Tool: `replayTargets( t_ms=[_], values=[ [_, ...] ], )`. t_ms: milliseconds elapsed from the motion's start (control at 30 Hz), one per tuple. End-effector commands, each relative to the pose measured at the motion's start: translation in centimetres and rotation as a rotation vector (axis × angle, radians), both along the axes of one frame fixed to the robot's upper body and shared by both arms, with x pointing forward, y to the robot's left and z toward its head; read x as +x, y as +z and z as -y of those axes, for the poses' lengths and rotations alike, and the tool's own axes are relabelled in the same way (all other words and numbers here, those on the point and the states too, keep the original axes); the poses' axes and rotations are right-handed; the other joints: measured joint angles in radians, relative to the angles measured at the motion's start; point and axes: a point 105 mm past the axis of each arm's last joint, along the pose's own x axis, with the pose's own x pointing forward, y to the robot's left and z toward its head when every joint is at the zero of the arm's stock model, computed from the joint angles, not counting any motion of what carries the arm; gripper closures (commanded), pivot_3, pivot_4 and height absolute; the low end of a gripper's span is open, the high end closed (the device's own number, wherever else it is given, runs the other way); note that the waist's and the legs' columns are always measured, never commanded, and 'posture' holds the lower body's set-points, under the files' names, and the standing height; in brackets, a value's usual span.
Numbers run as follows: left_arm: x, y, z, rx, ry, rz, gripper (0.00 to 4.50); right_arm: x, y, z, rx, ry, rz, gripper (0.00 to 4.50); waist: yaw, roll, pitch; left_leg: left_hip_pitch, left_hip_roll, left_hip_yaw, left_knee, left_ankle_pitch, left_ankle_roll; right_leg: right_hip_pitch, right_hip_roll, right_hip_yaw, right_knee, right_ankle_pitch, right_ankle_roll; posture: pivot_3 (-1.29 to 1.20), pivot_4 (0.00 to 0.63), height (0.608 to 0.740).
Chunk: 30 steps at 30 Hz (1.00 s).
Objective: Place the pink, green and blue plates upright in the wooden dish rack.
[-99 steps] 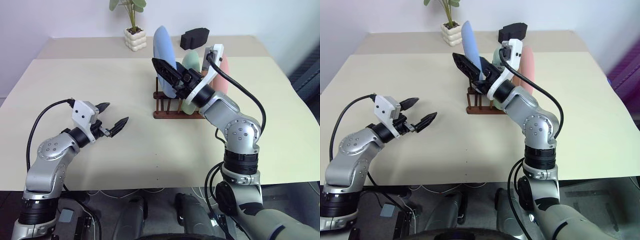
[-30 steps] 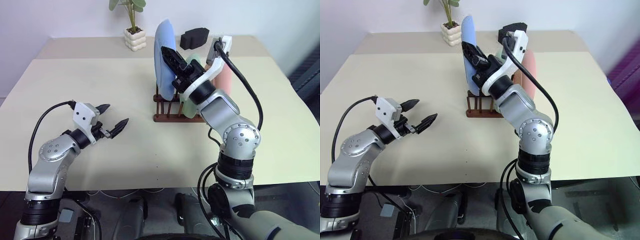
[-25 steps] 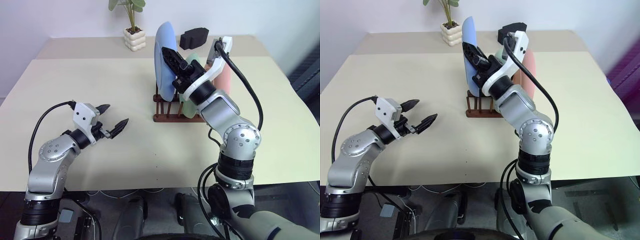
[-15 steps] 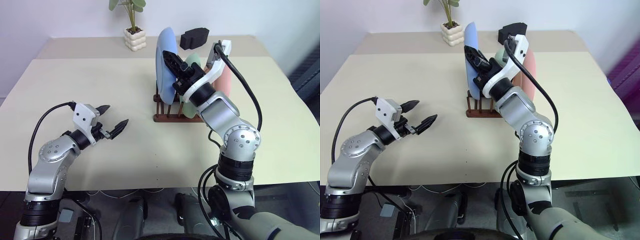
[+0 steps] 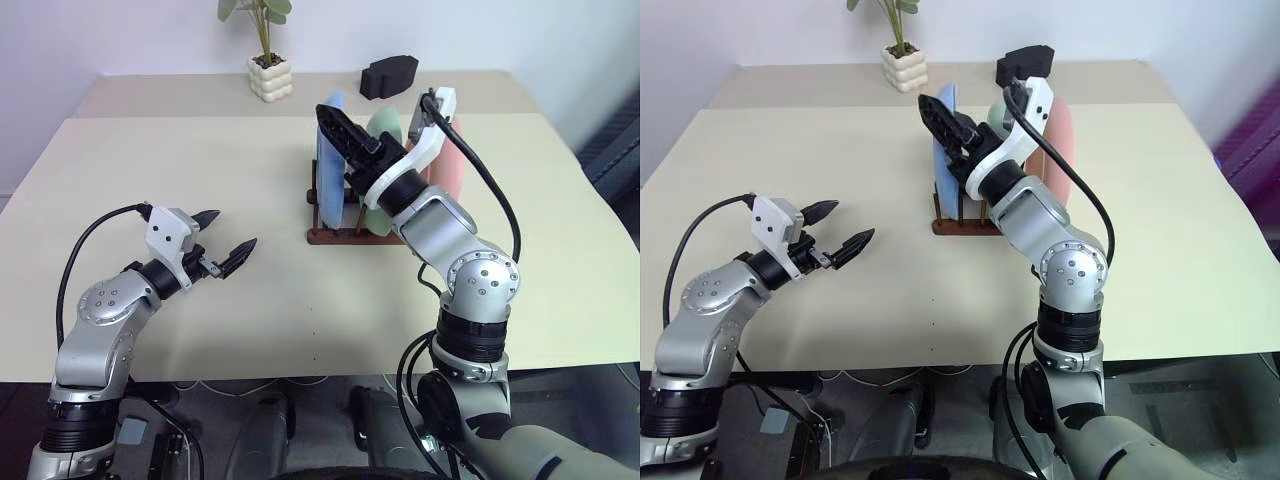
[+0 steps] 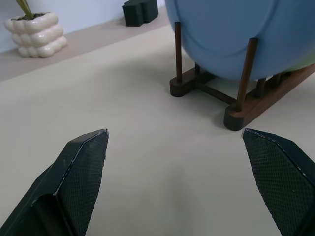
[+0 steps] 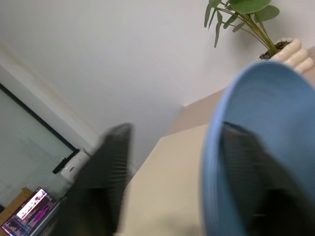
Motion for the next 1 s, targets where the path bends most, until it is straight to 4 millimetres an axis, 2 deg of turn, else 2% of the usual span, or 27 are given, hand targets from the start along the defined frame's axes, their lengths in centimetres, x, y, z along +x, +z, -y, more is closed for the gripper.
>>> replayTargets(
  t_ms=[33, 300, 500, 633, 767, 867, 1000],
  values=[
    [-0.1, 1.2, 0.4, 0.015, -0.014, 0.054, 0.00, -0.6, 1.1, -0.2, 0.002, 0.016, 0.053, 0.04, 0.000, 0.000, 0.000, 0.000, 0.000, 0.000, 0.000, 0.000, 0.000, 0.000, 0.000, 0.000, 0.000, 0.000, 0.000, 0.00, 0.150, 0.731],
    [-0.1, 1.1, 0.3, 0.015, -0.011, 0.053, 0.00, -1.0, 2.6, -0.1, -0.061, 0.013, 0.179, 0.04, 0.000, 0.000, 0.000, 0.000, 0.000, 0.000, 0.000, 0.000, 0.000, 0.000, 0.000, 0.000, 0.000, 0.000, -0.001, 0.00, 0.150, 0.731],
    [-0.1, 1.1, 0.4, 0.012, -0.015, 0.051, 0.00, -2.4, 4.6, 0.0, -0.097, 0.075, 0.326, 0.04, 0.000, 0.000, 0.000, 0.000, 0.000, 0.000, 0.000, 0.000, 0.000, 0.000, 0.000, 0.000, -0.001, 0.000, -0.001, 0.00, 0.150, 0.731],
    [0.0, 0.9, 0.4, 0.009, -0.015, 0.050, 0.00, -3.3, 6.2, 0.9, -0.125, 0.087, 0.433, 0.04, 0.001, 0.000, 0.000, 0.000, 0.000, 0.000, 0.000, 0.000, 0.000, 0.000, 0.000, 0.000, -0.001, 0.000, 0.000, 0.00, 0.150, 0.731],
    [0.2, 0.8, 0.3, 0.007, -0.003, 0.054, 0.00, -4.3, 8.6, 4.6, -0.273, 0.021, 0.657, 0.04, 0.008, 0.000, 0.000, -0.001, 0.000, 0.001, 0.001, 0.000, 0.000, 0.000, 0.000, -0.001, -0.002, -0.001, -0.001, 0.00, 0.150, 0.731],
    [0.5, 0.6, -0.2, 0.010, 0.027, 0.054, 0.00, -4.7, 7.9, 8.3, -0.451, 0.003, 0.727, 0.04, 0.010, 0.000, 0.000, -0.002, -0.001, 0.002, 0.001, -0.001, 0.001, 0.002, -0.001, -0.001, -0.004, -0.002, -0.002, 0.00, 0.150, 0.731],
    [0.7, 0.1, -1.0, 0.019, 0.053, 0.050, 0.00, -5.6, 5.7, 14.8, -0.545, -0.023, 0.654, 0.04, 0.010, -0.001, 0.000, -0.002, 0.000, 0.003, 0.001, -0.002, 0.003, 0.003, -0.001, -0.002, -0.005, -0.002, -0.001, 0.00, 0.150, 0.731]
  ],
)
